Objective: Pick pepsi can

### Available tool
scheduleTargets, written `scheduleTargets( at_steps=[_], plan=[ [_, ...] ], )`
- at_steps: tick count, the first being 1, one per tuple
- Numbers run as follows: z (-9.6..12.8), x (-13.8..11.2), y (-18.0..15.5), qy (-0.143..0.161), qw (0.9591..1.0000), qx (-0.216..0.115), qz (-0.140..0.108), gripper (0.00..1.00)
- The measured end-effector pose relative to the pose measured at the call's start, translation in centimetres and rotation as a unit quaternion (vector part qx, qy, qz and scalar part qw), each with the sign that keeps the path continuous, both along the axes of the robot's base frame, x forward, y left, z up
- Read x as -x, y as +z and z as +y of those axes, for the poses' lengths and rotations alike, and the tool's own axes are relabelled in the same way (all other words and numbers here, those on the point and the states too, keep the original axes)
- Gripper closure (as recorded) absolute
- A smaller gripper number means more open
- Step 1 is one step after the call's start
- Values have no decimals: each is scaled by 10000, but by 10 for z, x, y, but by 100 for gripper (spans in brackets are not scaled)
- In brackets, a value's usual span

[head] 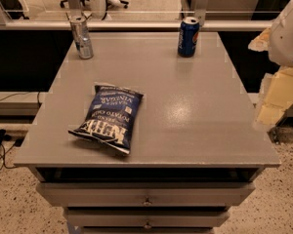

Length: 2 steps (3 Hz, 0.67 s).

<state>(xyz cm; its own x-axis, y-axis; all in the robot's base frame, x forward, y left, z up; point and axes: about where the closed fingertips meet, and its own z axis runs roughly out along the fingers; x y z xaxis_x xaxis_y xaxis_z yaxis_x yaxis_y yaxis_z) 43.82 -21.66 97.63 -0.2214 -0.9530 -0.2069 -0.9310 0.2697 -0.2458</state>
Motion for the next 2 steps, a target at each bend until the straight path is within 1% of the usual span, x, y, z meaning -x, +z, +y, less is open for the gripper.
scheduleTargets(
  at_steps=[1, 2],
  plan=[
    [1, -7, -2, 7, 10000, -48, -15, 0],
    [3, -41, -16, 51, 9997, -256, -2, 0]
  ],
)
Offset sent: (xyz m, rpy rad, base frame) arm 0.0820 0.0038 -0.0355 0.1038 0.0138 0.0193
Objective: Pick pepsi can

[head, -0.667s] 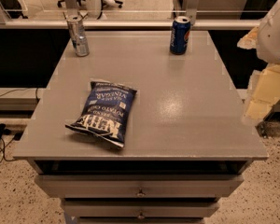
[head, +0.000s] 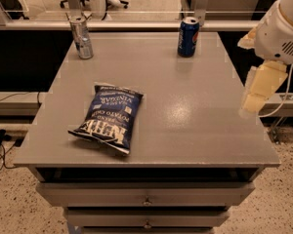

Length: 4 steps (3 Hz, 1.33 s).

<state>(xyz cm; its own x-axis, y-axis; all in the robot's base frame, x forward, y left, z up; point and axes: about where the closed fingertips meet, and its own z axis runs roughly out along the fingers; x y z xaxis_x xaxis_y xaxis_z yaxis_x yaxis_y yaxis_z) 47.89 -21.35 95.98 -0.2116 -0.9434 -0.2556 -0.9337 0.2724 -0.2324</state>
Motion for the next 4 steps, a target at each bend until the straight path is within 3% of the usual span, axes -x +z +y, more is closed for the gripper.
scheduleTargets(
  at_steps=[2, 3, 4],
  plan=[
    [20, -114, -34, -355, 9967, -609, -413, 0],
    [20, -113, -34, -354, 9967, -608, -408, 0],
    [12, -132, -36, -581, 9934, -703, -691, 0]
  ],
)
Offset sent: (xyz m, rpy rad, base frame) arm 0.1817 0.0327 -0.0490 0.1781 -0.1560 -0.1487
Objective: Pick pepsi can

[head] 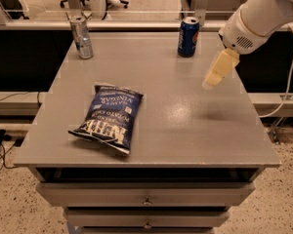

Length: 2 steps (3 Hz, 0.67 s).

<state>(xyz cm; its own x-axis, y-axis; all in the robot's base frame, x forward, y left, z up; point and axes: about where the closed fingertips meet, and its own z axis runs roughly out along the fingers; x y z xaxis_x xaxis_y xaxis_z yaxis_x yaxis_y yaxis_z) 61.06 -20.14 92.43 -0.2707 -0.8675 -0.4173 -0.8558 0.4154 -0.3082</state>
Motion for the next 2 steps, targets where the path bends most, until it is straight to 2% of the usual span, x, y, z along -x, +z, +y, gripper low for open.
scheduleTargets(
  at_steps=[1, 2],
  plan=[
    [-19, -44, 0, -500, 9967, -318, -554, 0],
    [-37, -87, -2, -942, 9871, -873, -954, 0]
  ],
)
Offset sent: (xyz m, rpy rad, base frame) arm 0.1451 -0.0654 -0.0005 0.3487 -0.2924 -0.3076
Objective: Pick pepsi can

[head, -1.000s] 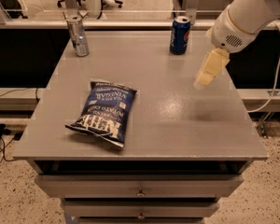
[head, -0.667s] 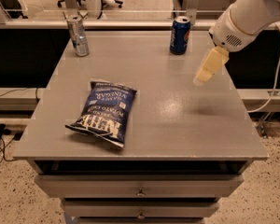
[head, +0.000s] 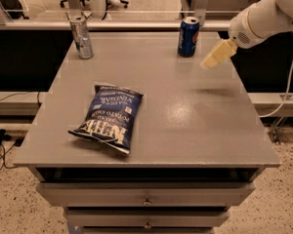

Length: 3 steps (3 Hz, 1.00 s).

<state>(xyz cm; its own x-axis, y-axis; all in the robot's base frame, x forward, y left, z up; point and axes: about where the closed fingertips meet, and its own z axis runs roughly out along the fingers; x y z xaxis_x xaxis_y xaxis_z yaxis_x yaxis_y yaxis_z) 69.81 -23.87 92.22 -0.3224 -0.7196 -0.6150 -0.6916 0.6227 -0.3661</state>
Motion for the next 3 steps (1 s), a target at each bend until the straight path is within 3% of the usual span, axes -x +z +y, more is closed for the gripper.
scheduleTargets(
  at_steps=[1, 2, 3],
  plan=[
    [0, -37, -4, -157, 9977, -619, -215, 0],
    [13, -77, -9, -218, 9895, -1385, -351, 0],
    [22, -97, -13, -229, 9820, -1837, -380, 0]
  ],
)
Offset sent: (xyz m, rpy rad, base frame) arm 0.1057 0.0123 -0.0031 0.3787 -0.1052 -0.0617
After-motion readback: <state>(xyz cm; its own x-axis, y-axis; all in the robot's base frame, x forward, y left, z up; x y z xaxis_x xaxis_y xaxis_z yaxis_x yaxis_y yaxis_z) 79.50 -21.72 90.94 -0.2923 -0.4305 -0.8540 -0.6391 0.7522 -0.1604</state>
